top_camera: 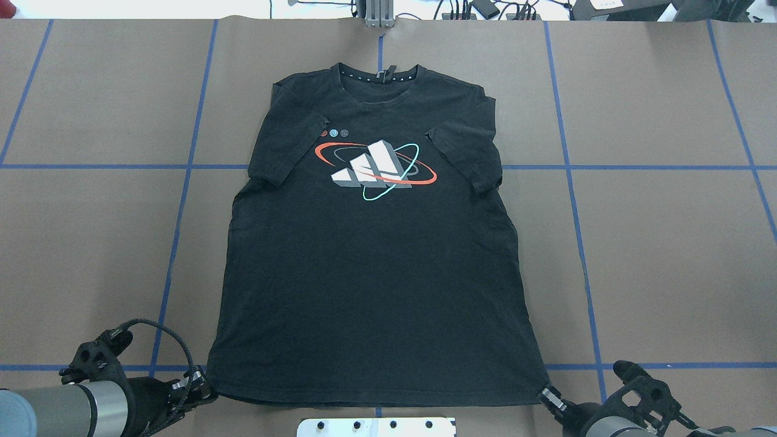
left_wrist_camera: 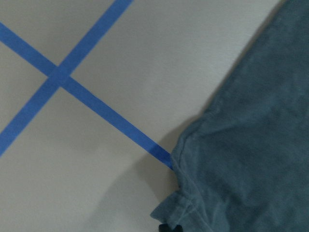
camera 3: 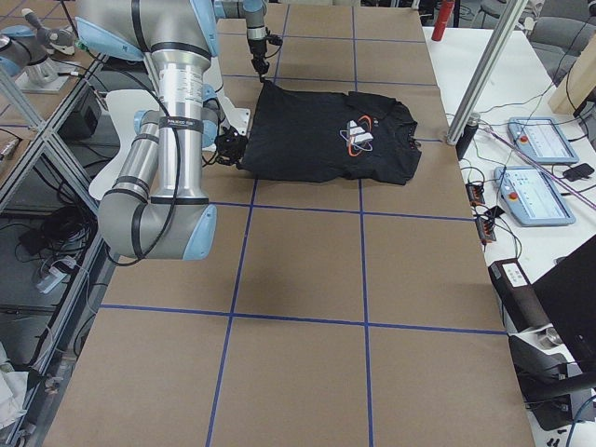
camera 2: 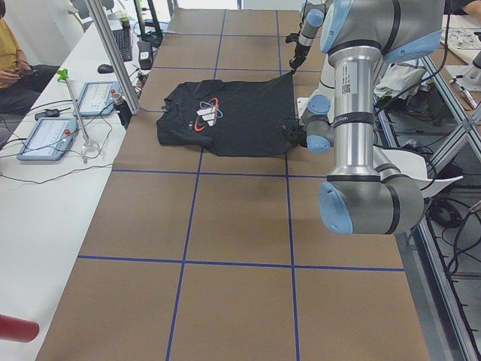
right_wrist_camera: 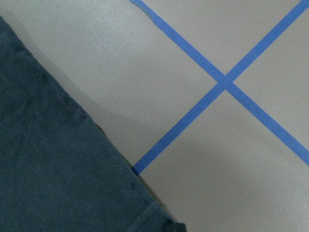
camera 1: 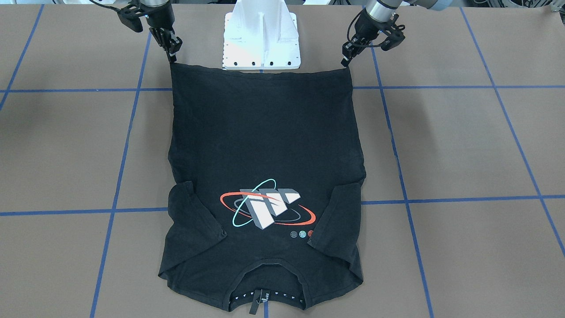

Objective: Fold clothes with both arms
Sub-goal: 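Lower both grippers to the two hem corners nearest the robot and grasp, then lift the hem with both grippers and fold it toward the collar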

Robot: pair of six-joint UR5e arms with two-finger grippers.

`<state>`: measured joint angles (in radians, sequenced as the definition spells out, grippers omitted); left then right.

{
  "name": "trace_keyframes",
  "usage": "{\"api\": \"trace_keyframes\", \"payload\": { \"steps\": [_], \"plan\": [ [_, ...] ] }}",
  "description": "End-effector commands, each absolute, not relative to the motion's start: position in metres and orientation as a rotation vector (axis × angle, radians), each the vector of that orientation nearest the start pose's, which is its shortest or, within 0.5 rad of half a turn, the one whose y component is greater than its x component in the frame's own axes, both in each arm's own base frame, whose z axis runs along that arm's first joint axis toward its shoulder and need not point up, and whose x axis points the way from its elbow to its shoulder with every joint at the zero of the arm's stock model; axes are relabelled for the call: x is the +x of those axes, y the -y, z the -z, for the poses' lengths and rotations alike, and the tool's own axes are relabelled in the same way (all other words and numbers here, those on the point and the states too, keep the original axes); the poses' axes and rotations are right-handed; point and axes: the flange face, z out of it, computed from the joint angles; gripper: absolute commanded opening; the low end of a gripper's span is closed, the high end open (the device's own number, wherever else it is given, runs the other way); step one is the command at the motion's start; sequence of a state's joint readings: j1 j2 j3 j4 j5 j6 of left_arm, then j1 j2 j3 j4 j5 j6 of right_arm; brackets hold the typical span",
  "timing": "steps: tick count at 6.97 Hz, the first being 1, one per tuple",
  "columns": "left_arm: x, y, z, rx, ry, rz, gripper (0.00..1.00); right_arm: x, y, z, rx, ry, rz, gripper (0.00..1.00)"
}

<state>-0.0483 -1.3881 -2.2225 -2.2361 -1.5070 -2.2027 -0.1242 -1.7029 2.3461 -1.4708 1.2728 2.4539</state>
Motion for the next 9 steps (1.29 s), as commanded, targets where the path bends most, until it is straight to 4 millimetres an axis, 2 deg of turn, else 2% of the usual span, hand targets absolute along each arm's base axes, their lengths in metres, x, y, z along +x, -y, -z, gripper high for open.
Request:
{"api": "trace_keyframes", "payload": {
  "steps": [1,3,4,5,6,7,8,9],
  "plan": [
    [0.359,0.156,-0.306,-0.317,-1.197,0.62,0.0,-0.381,0.111,-0.342,-0.157,0.796,-0.811,0.0],
    [0.327,0.154,-0.276,-0.349,-1.249,0.604,0.0,-0.36,0.109,-0.33,-0.198,0.797,-0.796,0.0],
    [0.314,0.17,-0.262,-0.357,-1.286,0.623,0.0,-0.352,0.117,-0.319,-0.204,0.821,-0.81,0.0],
    [0.304,0.193,-0.253,-0.364,-1.319,0.635,0.0,-0.336,0.148,-0.31,-0.223,0.836,-0.862,0.0],
    [0.301,0.225,-0.247,-0.289,-1.363,0.634,0.0,-0.323,0.181,-0.298,-0.286,0.844,-0.866,0.0],
    [0.312,0.263,-0.244,-0.206,-1.356,0.646,0.0,-0.312,0.216,-0.286,-0.303,0.87,-0.867,0.0],
    [0.326,0.311,-0.231,-0.128,-1.334,0.651,0.0,-0.317,0.256,-0.274,-0.283,0.86,-0.884,0.0],
    [0.333,0.348,-0.237,-0.079,-1.307,0.657,0.0,-0.327,0.302,-0.257,-0.235,0.849,-0.878,0.0]
  ]
}}
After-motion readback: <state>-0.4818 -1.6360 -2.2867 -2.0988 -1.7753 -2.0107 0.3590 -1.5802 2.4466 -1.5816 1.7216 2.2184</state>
